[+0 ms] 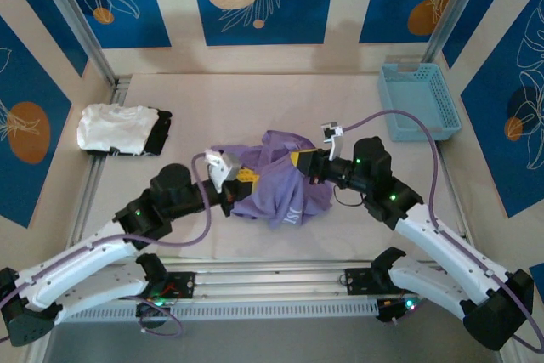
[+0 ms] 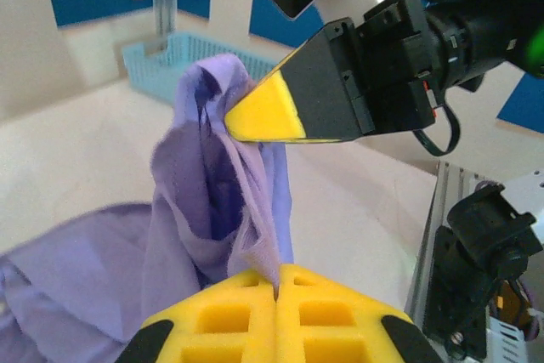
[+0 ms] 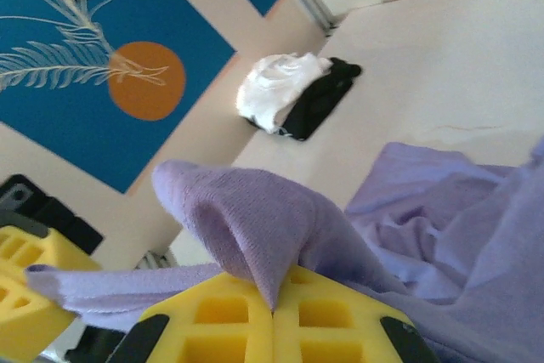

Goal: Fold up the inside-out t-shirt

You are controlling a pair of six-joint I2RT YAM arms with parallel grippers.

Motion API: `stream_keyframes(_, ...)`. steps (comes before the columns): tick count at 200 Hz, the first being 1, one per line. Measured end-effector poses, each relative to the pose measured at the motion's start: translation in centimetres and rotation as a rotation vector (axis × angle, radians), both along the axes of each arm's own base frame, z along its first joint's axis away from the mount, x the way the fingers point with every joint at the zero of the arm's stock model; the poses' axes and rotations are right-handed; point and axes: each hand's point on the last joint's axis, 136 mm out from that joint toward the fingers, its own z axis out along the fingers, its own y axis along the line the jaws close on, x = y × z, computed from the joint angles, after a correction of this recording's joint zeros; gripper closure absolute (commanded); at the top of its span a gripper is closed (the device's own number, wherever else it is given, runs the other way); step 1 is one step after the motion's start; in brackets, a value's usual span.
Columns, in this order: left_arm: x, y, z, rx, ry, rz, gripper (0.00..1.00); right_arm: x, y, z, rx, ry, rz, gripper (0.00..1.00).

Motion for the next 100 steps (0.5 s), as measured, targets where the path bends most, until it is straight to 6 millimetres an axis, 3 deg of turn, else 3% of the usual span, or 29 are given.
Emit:
stream_keyframes(28, -0.3, 0.1, 0.0, -0.016, -0.081, -0.015, 1.0, -0.5, 0.4, -0.3, 0.03, -0.012, 0.046, 1.0)
stream_keyframes(65, -0.3, -0.1, -0.8, 0.012, -0.175, -0.032, 1.0, -0.7, 0.3, -1.8, 0.027, -0.022, 0.066, 0.71)
stream_keyframes(100, -0.5, -0.2, -0.2, 0.03, -0.283, -0.054, 1.0, -0.2, -1.2, -2.9, -0.087, -0.079, 0.008, 0.61)
